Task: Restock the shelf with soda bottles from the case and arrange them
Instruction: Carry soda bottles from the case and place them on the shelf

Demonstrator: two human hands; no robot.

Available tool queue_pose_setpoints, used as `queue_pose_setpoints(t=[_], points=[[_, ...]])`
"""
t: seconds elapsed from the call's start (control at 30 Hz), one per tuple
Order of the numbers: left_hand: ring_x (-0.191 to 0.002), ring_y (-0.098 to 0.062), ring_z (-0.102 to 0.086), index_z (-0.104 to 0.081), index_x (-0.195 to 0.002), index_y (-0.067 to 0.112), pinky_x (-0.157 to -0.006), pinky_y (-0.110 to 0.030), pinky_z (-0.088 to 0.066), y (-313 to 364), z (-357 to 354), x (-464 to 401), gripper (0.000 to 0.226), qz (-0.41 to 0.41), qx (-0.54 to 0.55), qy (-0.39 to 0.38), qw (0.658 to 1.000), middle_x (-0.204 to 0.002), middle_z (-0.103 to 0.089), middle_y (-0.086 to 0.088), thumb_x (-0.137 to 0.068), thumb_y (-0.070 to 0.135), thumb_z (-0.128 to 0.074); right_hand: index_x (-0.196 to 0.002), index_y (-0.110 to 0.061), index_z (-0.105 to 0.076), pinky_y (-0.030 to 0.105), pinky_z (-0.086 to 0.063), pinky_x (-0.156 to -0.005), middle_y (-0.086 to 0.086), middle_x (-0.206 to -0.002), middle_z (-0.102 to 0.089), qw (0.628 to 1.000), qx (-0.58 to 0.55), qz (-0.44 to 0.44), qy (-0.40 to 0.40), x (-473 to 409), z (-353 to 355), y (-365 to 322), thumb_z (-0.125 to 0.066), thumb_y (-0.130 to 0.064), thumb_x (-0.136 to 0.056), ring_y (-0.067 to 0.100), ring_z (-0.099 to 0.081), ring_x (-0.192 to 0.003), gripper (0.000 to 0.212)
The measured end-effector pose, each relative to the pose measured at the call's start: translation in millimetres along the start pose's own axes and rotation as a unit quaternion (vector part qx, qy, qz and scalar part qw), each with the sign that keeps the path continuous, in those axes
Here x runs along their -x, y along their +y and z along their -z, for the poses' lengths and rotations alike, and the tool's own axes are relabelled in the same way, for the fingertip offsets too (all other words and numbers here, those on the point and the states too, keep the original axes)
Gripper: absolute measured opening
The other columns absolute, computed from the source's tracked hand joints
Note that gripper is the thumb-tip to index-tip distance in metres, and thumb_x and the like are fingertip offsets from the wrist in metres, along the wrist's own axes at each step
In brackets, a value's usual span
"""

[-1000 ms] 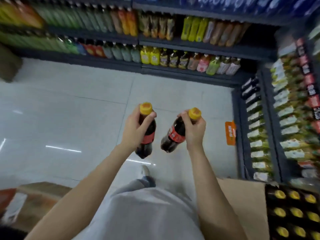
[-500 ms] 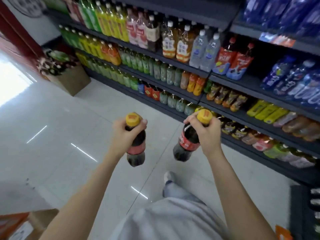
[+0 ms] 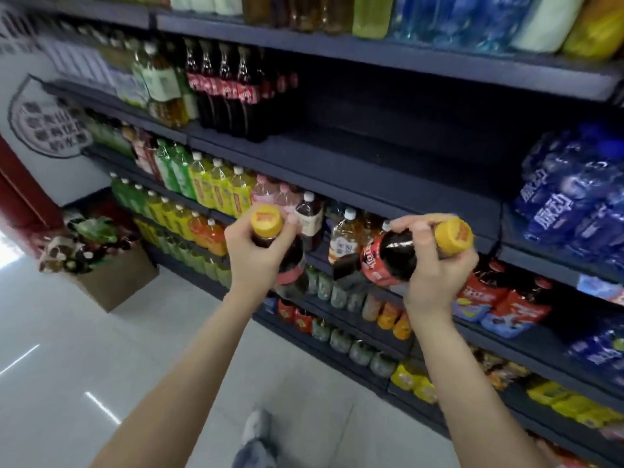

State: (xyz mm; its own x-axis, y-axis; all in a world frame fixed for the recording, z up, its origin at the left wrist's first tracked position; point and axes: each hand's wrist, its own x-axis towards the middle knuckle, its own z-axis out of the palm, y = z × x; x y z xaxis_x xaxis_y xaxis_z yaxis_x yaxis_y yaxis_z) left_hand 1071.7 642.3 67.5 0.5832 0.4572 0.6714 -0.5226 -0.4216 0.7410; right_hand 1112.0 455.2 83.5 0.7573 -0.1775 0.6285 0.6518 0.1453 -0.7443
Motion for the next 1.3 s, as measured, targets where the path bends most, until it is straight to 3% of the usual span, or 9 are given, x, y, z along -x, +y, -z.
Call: queue_pose_setpoints(t=[0.27, 0.4, 0.6, 0.77, 0.87, 1.0, 1.1, 1.2, 1.3], points=[[-0.070, -0.024, -0.065, -0.058, -0.075, 0.014, -0.073, -0.029, -0.051, -92, -47, -169, 0.013, -0.029, 0.129, 0.041, 0.990, -0.071, -0.065, -0.012, -0.088, 0.015, -0.061, -0.073, -0.011, -0.061, 0.031, -0.049, -0.077, 0.005, -0.074, -0.066, 0.989, 0.058, 0.093, 0.104, -106, -116, 90, -0.056, -0.007, -0.084, 0.019, -0.065, -0.075, 0.013], [-0.067, -0.037, -0.058, -0.055, -0.072, -0.001, -0.068, -0.043, -0.048, -137, -83, -227, 0.029, -0.009, 0.142, 0.022, 0.990, -0.068, -0.059, -0.023, -0.088, 0.021, -0.062, -0.074, -0.003, -0.062, 0.021, -0.047, -0.075, 0.004, -0.073, -0.065, 0.985, 0.112, 0.064, 0.114, -151, -150, 133, -0.056, -0.012, -0.084, 0.009, -0.063, -0.073, 0.014], [-0.065, -0.029, -0.054, -0.053, -0.069, 0.000, -0.068, -0.042, -0.045, -187, -129, -266, 0.039, 0.027, 0.095, -0.018, 0.995, -0.065, -0.057, -0.016, -0.087, 0.032, -0.064, -0.073, 0.002, -0.058, 0.030, -0.047, -0.068, 0.016, -0.069, -0.062, 0.977, 0.185, 0.025, 0.104, -197, -168, 185, -0.061, -0.029, -0.083, 0.030, -0.058, -0.068, 0.033], [-0.062, -0.003, -0.053, -0.058, -0.077, 0.009, -0.068, -0.031, -0.045, -196, -152, -287, 0.034, 0.044, 0.048, -0.055, 0.996, -0.064, -0.059, 0.004, -0.084, 0.042, -0.065, -0.079, -0.012, -0.058, 0.015, -0.042, -0.067, -0.009, -0.070, -0.060, 0.969, 0.236, -0.022, 0.065, -229, -168, 201, -0.067, -0.034, -0.085, 0.000, -0.055, -0.066, 0.024], [-0.075, -0.004, -0.058, -0.055, -0.093, 0.009, -0.073, -0.028, -0.047, -215, -153, -289, 0.038, 0.014, 0.019, -0.107, 0.994, -0.079, -0.062, 0.005, -0.082, 0.045, -0.061, -0.097, -0.010, -0.055, 0.021, -0.044, -0.074, 0.000, -0.086, -0.061, 0.960, 0.276, -0.047, -0.007, -238, -161, 214, -0.072, -0.038, -0.080, 0.008, -0.058, -0.083, 0.037], [-0.115, 0.000, -0.051, -0.039, -0.130, 0.022, -0.100, -0.020, -0.040, -242, -145, -278, 0.060, -0.004, 0.082, -0.170, 0.982, -0.122, -0.053, 0.009, -0.080, 0.037, -0.069, -0.125, -0.020, -0.043, 0.035, -0.050, -0.090, 0.003, -0.107, -0.059, 0.958, 0.272, -0.061, -0.063, -241, -143, 235, -0.079, -0.023, -0.073, 0.015, -0.059, -0.101, 0.063], [-0.134, -0.005, -0.037, -0.016, -0.146, 0.035, -0.112, -0.032, -0.034, -269, -140, -255, 0.096, 0.028, 0.086, -0.208, 0.974, -0.147, -0.034, 0.005, -0.073, 0.038, -0.078, -0.137, -0.033, -0.025, 0.016, -0.045, -0.093, -0.015, -0.122, -0.052, 0.973, 0.185, -0.114, -0.081, -221, -135, 253, -0.080, -0.012, -0.073, -0.004, -0.053, -0.112, 0.086], [-0.126, -0.002, -0.037, -0.012, -0.149, 0.028, -0.105, -0.030, -0.036, -294, -134, -225, 0.109, 0.078, -0.006, -0.211, 0.974, -0.138, -0.028, 0.005, -0.065, 0.053, -0.077, -0.137, -0.029, -0.017, 0.001, -0.036, -0.089, -0.009, -0.131, -0.042, 0.972, 0.178, -0.145, -0.051, -184, -137, 278, -0.079, -0.011, -0.074, -0.016, -0.045, -0.112, 0.090], [-0.123, -0.004, -0.043, -0.026, -0.144, 0.026, -0.101, -0.027, -0.040, -302, -130, -211, 0.100, 0.079, -0.017, -0.179, 0.981, -0.132, -0.039, 0.006, -0.063, 0.058, -0.076, -0.124, -0.024, -0.022, 0.020, -0.044, -0.096, -0.002, -0.122, -0.045, 0.969, 0.191, -0.156, 0.011, -165, -139, 294, -0.078, -0.014, -0.076, -0.004, -0.049, -0.106, 0.075]])
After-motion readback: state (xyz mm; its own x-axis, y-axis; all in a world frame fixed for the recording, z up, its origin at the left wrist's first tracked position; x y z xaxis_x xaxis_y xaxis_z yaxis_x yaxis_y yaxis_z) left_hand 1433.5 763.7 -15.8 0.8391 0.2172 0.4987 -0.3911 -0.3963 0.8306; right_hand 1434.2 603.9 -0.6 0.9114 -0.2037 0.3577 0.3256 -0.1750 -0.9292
